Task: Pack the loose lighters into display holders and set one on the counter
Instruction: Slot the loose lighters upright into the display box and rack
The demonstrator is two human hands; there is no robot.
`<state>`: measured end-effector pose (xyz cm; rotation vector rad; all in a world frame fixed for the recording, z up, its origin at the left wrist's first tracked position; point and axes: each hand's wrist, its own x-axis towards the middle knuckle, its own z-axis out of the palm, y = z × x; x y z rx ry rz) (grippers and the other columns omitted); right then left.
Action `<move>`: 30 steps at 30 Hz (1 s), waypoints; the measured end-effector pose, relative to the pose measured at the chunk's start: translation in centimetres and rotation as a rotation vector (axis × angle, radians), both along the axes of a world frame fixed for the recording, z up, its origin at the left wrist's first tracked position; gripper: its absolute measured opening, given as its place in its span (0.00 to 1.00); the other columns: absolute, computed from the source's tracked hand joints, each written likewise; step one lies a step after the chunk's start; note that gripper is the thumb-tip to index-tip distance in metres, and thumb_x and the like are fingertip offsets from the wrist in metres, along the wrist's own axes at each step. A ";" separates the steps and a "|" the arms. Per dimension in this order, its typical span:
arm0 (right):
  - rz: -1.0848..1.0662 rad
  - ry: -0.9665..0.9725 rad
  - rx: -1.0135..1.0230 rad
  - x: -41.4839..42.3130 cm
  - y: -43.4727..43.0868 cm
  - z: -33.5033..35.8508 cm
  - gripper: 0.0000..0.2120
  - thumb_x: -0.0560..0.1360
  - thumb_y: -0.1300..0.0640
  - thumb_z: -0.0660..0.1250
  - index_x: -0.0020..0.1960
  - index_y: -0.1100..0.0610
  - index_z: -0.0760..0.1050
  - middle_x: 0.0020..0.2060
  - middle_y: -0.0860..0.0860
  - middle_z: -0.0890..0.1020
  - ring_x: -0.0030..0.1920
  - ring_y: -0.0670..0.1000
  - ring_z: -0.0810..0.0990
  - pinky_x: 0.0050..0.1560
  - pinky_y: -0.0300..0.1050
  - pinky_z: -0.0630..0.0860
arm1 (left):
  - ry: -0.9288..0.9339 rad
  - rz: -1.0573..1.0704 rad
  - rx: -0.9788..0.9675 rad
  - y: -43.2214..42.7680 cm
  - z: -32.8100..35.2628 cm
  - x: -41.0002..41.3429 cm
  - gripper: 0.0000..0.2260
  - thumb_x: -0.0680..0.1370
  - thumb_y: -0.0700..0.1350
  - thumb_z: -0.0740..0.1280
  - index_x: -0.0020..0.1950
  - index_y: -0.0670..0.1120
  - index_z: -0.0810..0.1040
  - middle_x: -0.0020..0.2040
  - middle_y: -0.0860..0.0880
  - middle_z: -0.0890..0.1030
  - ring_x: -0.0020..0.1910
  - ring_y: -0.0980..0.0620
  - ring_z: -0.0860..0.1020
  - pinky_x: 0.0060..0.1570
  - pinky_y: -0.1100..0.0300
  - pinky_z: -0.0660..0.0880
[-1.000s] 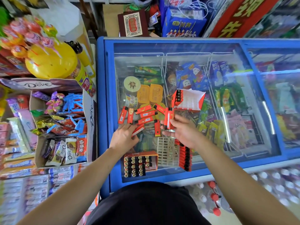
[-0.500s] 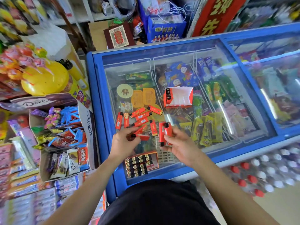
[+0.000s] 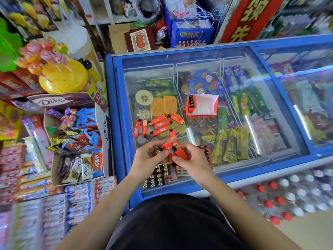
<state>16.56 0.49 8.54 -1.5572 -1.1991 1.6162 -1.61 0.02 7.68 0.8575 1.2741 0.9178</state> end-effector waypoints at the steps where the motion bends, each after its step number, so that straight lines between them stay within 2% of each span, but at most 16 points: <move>1: 0.018 -0.015 0.014 -0.1 0.0 -0.1 0.11 0.74 0.62 0.75 0.55 0.56 0.80 0.43 0.52 0.84 0.41 0.48 0.85 0.42 0.43 0.82 | -0.002 -0.005 -0.002 0.0 -0.1 0.0 0.13 0.75 0.42 0.76 0.58 0.52 0.83 0.51 0.51 0.87 0.52 0.48 0.85 0.49 0.59 0.82; 3: 0.043 -0.032 0.036 -0.2 -0.1 -0.2 0.09 0.74 0.62 0.76 0.52 0.56 0.82 0.41 0.52 0.84 0.39 0.46 0.83 0.42 0.40 0.80 | 0.038 -0.019 0.028 -0.1 0.0 -0.1 0.17 0.71 0.47 0.78 0.59 0.51 0.83 0.53 0.52 0.87 0.55 0.52 0.84 0.52 0.59 0.81; 5: 0.061 -0.035 0.045 -0.3 -0.1 -0.4 0.10 0.73 0.61 0.77 0.53 0.55 0.82 0.42 0.51 0.84 0.40 0.46 0.84 0.42 0.40 0.80 | 0.098 -0.019 0.054 -0.1 0.0 -0.2 0.17 0.71 0.46 0.79 0.59 0.50 0.83 0.54 0.53 0.86 0.56 0.55 0.84 0.54 0.60 0.81; 8: 0.069 -0.028 0.027 -0.3 0.0 -0.7 0.15 0.74 0.58 0.76 0.59 0.54 0.80 0.47 0.52 0.85 0.45 0.52 0.86 0.45 0.47 0.84 | 0.030 0.021 0.027 -0.2 0.0 -0.2 0.12 0.74 0.40 0.77 0.57 0.47 0.83 0.50 0.48 0.87 0.49 0.50 0.86 0.45 0.60 0.82; 10: 0.048 -0.024 0.019 -0.2 0.0 -0.8 0.16 0.75 0.59 0.75 0.60 0.51 0.78 0.48 0.54 0.84 0.45 0.55 0.85 0.45 0.51 0.84 | 0.028 0.046 0.021 -0.3 -0.2 -0.4 0.11 0.74 0.39 0.76 0.56 0.47 0.83 0.47 0.47 0.87 0.45 0.49 0.86 0.42 0.61 0.82; 12: 0.036 -0.028 0.025 0.0 -0.2 -0.9 0.14 0.76 0.59 0.74 0.59 0.51 0.77 0.48 0.55 0.83 0.45 0.53 0.85 0.44 0.48 0.83 | 0.065 0.070 0.012 -0.5 -0.6 -0.9 0.11 0.74 0.40 0.77 0.55 0.49 0.83 0.47 0.49 0.87 0.44 0.49 0.86 0.42 0.61 0.82; 14: 0.052 -0.061 0.054 0.4 -0.7 -1.2 0.09 0.77 0.56 0.73 0.56 0.51 0.78 0.47 0.52 0.84 0.47 0.50 0.85 0.49 0.47 0.82 | 0.084 0.108 -0.001 -0.9 -1.2 -1.7 0.12 0.74 0.41 0.77 0.56 0.49 0.83 0.47 0.49 0.87 0.45 0.48 0.87 0.44 0.59 0.83; 16: 0.083 -0.129 0.082 0.9 -1.4 -1.6 0.05 0.78 0.55 0.71 0.54 0.51 0.79 0.46 0.48 0.85 0.48 0.45 0.84 0.50 0.41 0.80 | 0.104 0.141 -0.015 -1.4 -1.9 -2.7 0.13 0.73 0.40 0.77 0.56 0.47 0.83 0.47 0.47 0.87 0.46 0.45 0.86 0.45 0.57 0.83; 19: 0.101 -0.247 0.102 1.3 -2.9 -2.3 0.06 0.81 0.52 0.67 0.52 0.53 0.81 0.42 0.46 0.84 0.42 0.40 0.81 0.43 0.32 0.74 | 0.134 0.161 -0.008 -2.3 -2.4 -4.0 0.11 0.74 0.39 0.77 0.54 0.49 0.84 0.46 0.47 0.87 0.46 0.43 0.86 0.46 0.53 0.84; 22: 0.108 -0.334 0.140 1.7 -4.3 -3.7 0.09 0.81 0.50 0.66 0.49 0.53 0.82 0.38 0.47 0.82 0.38 0.44 0.78 0.41 0.38 0.73 | 0.189 0.164 -0.019 -3.1 -2.7 -4.8 0.11 0.74 0.41 0.77 0.54 0.48 0.84 0.45 0.47 0.87 0.45 0.41 0.86 0.48 0.46 0.84; 26: 0.133 -0.364 0.108 1.8 -5.6 -5.4 0.04 0.78 0.55 0.72 0.47 0.54 0.83 0.37 0.49 0.85 0.38 0.49 0.82 0.43 0.45 0.78 | 0.205 0.140 -0.027 -4.2 -2.8 -5.0 0.10 0.74 0.42 0.78 0.54 0.48 0.84 0.45 0.47 0.87 0.45 0.38 0.85 0.47 0.45 0.84; 30: 0.116 -0.387 0.126 1.4 -6.2 -6.4 0.08 0.73 0.61 0.76 0.52 0.57 0.83 0.40 0.48 0.85 0.40 0.44 0.83 0.44 0.36 0.78 | 0.179 0.123 -0.051 -5.0 -2.7 -4.9 0.10 0.74 0.42 0.78 0.53 0.49 0.84 0.45 0.47 0.87 0.45 0.40 0.85 0.47 0.47 0.84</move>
